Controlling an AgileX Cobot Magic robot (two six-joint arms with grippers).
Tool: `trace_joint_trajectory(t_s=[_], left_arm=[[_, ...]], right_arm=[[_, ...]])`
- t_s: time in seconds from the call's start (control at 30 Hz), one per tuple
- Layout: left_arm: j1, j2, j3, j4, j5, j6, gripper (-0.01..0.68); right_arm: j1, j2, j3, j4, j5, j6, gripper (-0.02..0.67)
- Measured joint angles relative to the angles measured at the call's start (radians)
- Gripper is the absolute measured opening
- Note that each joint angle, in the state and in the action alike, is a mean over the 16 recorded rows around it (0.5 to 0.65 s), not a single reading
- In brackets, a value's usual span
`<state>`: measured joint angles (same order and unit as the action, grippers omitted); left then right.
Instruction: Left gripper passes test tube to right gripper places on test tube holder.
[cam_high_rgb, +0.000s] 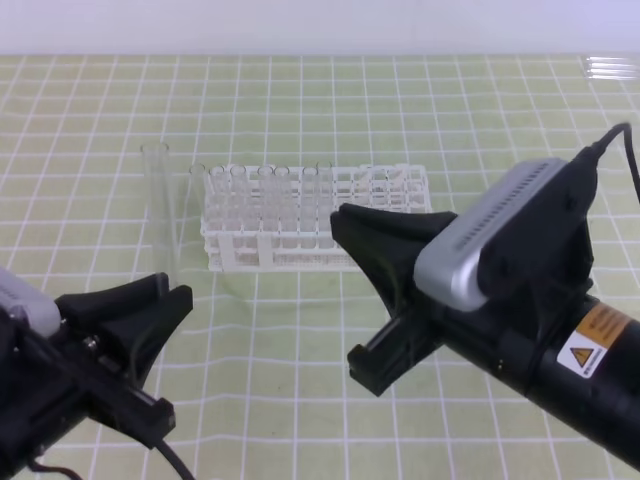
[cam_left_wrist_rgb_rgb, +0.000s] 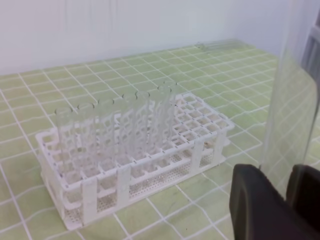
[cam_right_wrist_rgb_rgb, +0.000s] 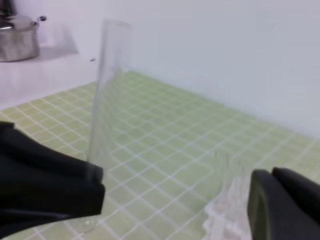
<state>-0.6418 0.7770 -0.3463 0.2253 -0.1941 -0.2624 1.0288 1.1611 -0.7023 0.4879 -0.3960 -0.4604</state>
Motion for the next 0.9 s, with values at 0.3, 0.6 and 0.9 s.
trace_joint_trajectory(t_s=[0.3,0.6,0.9], left_arm=[[0.0,0.0,0.0,0.0,-0.002,0.002,0.072],[0.0,0.0,0.023,0.0,-0.077,-0.005,0.072],[0.0,0.0,0.076,0.001,-0.166,-0.038,0.079]], right_arm=[[0.001,0.005,-0.024,-0.297,-0.043,0.273,0.194],[0.001,0.069,-0.088,-0.528,-0.099,0.518,0.394],[0.001,0.158,-0.147,-0.559,-0.136,0.568,0.427]])
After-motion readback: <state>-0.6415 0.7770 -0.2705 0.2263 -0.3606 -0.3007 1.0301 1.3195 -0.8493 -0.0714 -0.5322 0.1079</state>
